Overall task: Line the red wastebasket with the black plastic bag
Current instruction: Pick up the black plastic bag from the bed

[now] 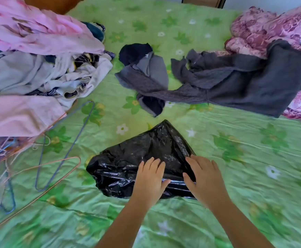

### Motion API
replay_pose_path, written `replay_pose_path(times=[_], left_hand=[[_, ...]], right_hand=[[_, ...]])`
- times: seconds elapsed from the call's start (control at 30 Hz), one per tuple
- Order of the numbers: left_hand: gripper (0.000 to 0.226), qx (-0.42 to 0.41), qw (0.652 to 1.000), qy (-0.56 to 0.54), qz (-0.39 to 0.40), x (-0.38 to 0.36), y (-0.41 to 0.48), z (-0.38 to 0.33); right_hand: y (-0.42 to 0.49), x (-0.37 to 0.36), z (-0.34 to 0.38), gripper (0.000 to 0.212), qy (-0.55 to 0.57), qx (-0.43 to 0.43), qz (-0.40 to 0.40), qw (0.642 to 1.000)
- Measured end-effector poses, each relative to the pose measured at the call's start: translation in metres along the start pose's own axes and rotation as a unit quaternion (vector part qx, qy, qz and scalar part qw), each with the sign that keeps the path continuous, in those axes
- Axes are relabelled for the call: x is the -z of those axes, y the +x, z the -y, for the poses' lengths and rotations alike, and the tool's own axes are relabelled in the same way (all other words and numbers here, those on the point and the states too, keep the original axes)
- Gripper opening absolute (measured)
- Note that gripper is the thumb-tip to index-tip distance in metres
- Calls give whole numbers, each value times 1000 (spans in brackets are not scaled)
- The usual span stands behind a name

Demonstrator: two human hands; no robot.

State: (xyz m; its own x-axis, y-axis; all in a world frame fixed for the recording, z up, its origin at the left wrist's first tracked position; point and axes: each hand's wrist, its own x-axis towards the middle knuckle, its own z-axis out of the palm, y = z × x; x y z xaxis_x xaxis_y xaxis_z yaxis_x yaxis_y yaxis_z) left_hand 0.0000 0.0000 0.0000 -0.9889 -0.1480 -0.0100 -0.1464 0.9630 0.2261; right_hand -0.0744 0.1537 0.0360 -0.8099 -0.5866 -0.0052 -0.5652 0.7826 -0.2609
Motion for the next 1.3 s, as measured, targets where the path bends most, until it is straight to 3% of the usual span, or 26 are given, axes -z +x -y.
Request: replay_pose_path(times=[0.23,0.4,0.63,0.77,0.87,1.0,1.17,1.3], left_hand=[[38,-24,999,-42,-1,-31,-6,2],[27,15,999,-37,23,-29,-8,1],[28,-11,988,-150,-16,23,-25,-25],[29,-35,981,-189,-35,64,-47,-45],[19,-4,971,-230,-58,94,-64,-63],[21,44,956,-274,-92,133,-84,-86],[20,29,944,-310,-114,183,-95,-106],[18,-9,926,-359,-118,215,-90,-126]], right_hand=[[-10,-20,-3,44,10,5,-10,1000],[-20,-19,0,45,14,4,0,1000],[-38,11,-2,53,4,24,-9,1000],[-53,42,-5,55,28,32,45,998],[-71,73,-4,51,34,35,4,999],[-99,120,-5,38,32,32,-34,998],[-129,179,-8,14,13,-12,-49,999],[-162,219,-5,17,36,-60,-126,990]])
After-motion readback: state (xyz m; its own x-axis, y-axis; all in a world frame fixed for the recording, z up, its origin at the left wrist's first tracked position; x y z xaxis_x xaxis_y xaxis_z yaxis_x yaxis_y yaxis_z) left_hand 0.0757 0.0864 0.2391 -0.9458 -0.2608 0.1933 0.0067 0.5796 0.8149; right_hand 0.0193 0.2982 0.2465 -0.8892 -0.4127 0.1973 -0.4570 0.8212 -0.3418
